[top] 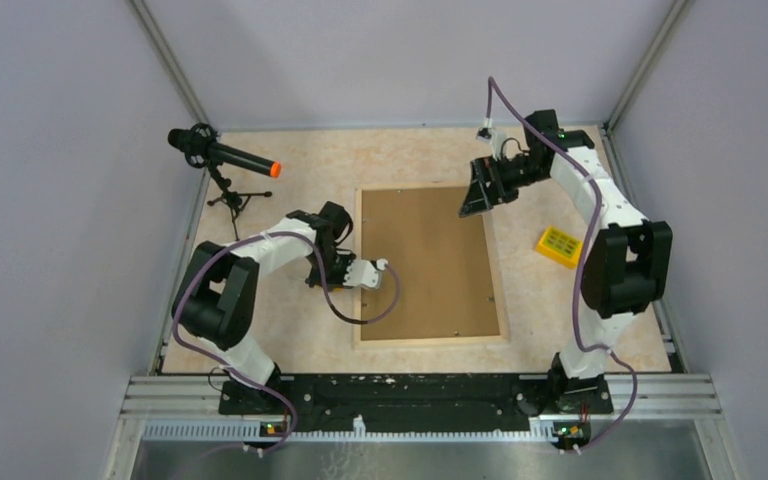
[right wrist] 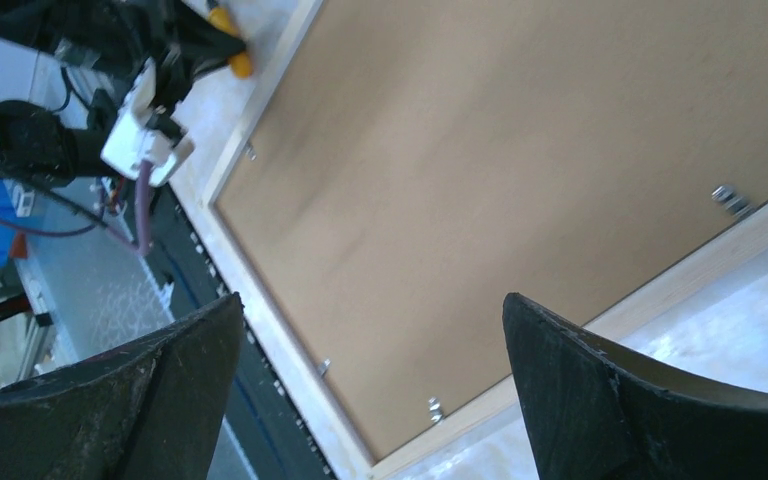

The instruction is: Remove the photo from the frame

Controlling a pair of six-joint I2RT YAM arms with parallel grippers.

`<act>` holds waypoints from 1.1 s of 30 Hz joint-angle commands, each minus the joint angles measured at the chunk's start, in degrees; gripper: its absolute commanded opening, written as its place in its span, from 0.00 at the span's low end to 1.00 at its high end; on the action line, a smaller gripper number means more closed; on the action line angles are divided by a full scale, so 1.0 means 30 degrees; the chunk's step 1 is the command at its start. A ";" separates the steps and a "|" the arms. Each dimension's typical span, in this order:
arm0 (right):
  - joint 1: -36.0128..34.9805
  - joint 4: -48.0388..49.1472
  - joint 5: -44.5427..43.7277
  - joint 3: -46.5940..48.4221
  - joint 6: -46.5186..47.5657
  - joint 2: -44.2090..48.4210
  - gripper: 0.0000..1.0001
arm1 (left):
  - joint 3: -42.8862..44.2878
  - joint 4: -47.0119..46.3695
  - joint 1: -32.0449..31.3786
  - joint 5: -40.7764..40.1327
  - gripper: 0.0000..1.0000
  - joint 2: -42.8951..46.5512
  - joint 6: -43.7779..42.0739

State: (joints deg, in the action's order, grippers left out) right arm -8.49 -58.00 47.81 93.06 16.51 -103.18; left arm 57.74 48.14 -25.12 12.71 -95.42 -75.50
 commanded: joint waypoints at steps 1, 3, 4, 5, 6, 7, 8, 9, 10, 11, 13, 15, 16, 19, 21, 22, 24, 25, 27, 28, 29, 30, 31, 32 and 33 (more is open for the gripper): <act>0.0077 -0.2757 -0.0913 0.4176 0.1426 -0.1945 0.99 | 0.1829 0.2382 0.0475 0.2304 0.00 0.1720 0.2270; 0.0114 -0.3431 -0.1655 0.5562 0.2129 -0.2221 0.99 | 0.3395 0.3423 0.0704 0.3107 0.00 0.2007 0.3129; 0.0169 -0.3794 -0.1774 0.6139 0.2511 -0.2323 0.99 | 0.4452 0.4214 0.0751 0.3755 0.00 0.1999 0.3440; 0.0216 -0.4077 -0.1705 0.6523 0.2591 -0.2322 0.99 | 0.5719 0.4954 0.0757 0.4361 0.00 0.1907 0.3852; 0.0325 -0.4138 -0.1374 0.6648 0.2502 -0.2186 0.99 | 0.7424 0.5585 0.0758 0.5129 0.00 0.1734 0.4248; 0.0371 -0.3900 -0.0871 0.6564 0.2330 -0.1916 0.99 | 0.8658 0.5854 0.0772 0.6027 0.00 0.1529 0.5004; 0.0395 -0.3288 -0.0394 0.6239 0.1906 -0.1439 0.99 | 0.9801 0.5928 0.0759 0.7033 0.00 0.1317 0.5868; 0.0398 -0.2212 0.0277 0.5543 0.1292 -0.0713 0.99 | 1.0753 0.5794 0.0736 0.8309 0.00 0.1063 0.6815; 0.0377 -0.1008 0.1089 0.4712 0.0597 0.0125 0.99 | 1.1762 0.5532 0.0652 0.9545 0.00 0.0750 0.7973; 0.0330 0.0669 0.1696 0.3700 -0.0237 0.1141 0.99 | 1.2624 0.4903 0.0455 1.0362 0.00 0.0491 0.9377; 0.0243 0.4971 0.2410 0.1295 -0.3170 0.3120 0.99 | 1.4000 0.2942 -0.0033 1.1463 0.00 0.0030 1.2948; 0.0044 0.8973 0.2832 -0.1009 -0.5812 0.4905 0.99 | 1.4916 0.0428 -0.0598 1.1909 0.00 -0.0141 1.5893; -0.0107 1.0816 0.2877 -0.2061 -0.6817 0.5749 0.99 | 1.4989 -0.0848 -0.0792 1.1807 0.00 -0.0031 1.7267; -0.0898 1.4136 0.1999 -0.4841 -0.8466 0.7812 0.99 | 1.4201 -0.5128 -0.1060 1.1552 0.00 0.1113 2.1753; -0.1864 1.5510 0.1286 -0.5984 -0.9161 0.8964 0.99 | 1.3332 -0.7752 -0.1170 1.0956 0.00 0.1876 2.4217; -0.2502 1.6152 0.0772 -0.6451 -0.9316 0.9384 0.99 | 1.2904 -0.9026 -0.1175 1.0659 0.00 0.2206 2.5306; -0.3793 1.7193 -0.0438 -0.7080 -0.9382 0.9975 0.99 | 1.2525 -1.0764 -0.1176 1.0383 0.00 0.2497 2.7175; -0.4241 1.7648 -0.0761 -0.7269 -0.9582 1.0100 0.99 | 1.2599 -1.1292 -0.1176 1.0403 0.00 0.2470 2.7906; -0.4883 1.7899 -0.1357 -0.7189 -0.9909 1.0096 0.99 | 1.2873 -1.1986 -0.1176 1.0409 0.00 0.2390 2.9105; -0.5095 1.7948 -0.1700 -0.7195 -0.9933 1.0089 0.99 | 1.3085 -1.2258 -0.1165 1.0466 0.00 0.2322 2.9582; -0.5305 1.8277 -0.2102 -0.7328 -1.0039 1.0132 0.99 | 1.3251 -1.2588 -0.1160 1.0580 0.00 0.2247 2.9994; -0.5520 1.8895 -0.2581 -0.7454 -1.0255 1.0170 0.99 | 1.3381 -1.2937 -0.1174 1.0638 0.00 0.2220 3.0540; -0.5717 1.9413 -0.3128 -0.7606 -1.0449 1.0172 0.98 | 1.3446 -1.3292 -0.1168 1.0682 0.00 0.2169 3.1058; -0.5961 1.9994 -0.3738 -0.7694 -1.0616 1.0142 0.97 | 1.3450 -1.3728 -0.1149 1.0764 0.00 0.2151 3.1522; -0.6153 2.0422 -0.4177 -0.7723 -1.0823 1.0033 0.95 | 1.3443 -1.4197 -0.1147 1.0818 0.00 0.2123 3.1968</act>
State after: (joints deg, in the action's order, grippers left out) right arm -25.15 -6.20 42.68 70.57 -12.67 -74.08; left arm 95.88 15.70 -28.77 44.01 -90.78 10.41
